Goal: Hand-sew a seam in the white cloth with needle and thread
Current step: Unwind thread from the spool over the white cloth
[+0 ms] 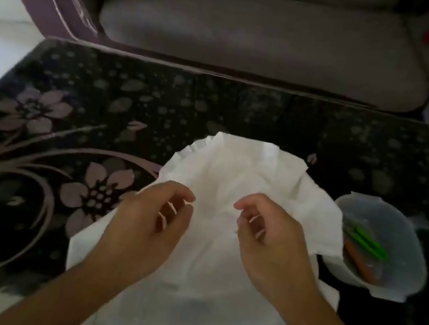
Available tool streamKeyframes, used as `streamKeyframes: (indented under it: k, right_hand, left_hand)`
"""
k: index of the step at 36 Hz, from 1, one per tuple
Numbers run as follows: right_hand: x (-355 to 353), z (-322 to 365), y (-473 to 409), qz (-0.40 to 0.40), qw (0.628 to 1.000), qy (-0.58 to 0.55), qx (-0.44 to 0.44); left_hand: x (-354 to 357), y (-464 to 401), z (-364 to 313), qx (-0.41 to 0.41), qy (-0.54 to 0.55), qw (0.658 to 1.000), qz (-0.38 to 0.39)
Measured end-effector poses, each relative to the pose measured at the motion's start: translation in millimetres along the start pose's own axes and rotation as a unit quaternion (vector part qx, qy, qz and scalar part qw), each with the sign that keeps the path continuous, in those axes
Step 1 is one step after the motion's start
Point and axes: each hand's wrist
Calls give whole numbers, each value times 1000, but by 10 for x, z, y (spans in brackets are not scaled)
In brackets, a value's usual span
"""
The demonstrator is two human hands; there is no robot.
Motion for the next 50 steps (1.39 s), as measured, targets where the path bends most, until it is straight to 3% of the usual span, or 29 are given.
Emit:
streamKeyframes:
  k: [4, 8, 15, 25, 31, 35, 41, 46, 50]
  right_hand:
    - [372, -424, -58, -6, 995, 51, -82]
    - [514, -651, -34, 15, 993, 93, -74]
    - [562, -1018, -6, 87, 949, 301, 16]
    - [484, -790, 472, -155, 982, 107, -7]
    - [469, -437, 620, -159, 987, 17, -11]
    - [397, -211, 584, -148, 987, -57, -10]
    - [121, -4, 422, -162, 976, -147, -7]
    - [-34, 98, 161, -203, 964, -170, -29]
    - [-30, 7, -120, -179, 971, -157, -33]
  left_hand:
    - [467, -88, 472, 101, -98, 988, 59]
    - [757, -153, 742, 130, -180, 964, 143]
    - [1180, -216, 1048, 70, -75, 994, 25]
    - [764, 489, 681, 68, 14, 996, -51]
    - [642, 832, 559, 57, -64, 996, 38]
    - [673, 798, 497, 70, -99, 992, 18]
    - [435, 497, 438, 53, 98, 994, -15]
    - [114, 148, 366, 109, 125, 981, -97]
    - [25, -106, 286, 57, 172, 977, -109]
Point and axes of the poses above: each hand's wrist, its own y-axis away from the middle knuckle, its own x-axis out of the palm, z = x × y, and after that the axes turned 7 degrees about -z, right-handed
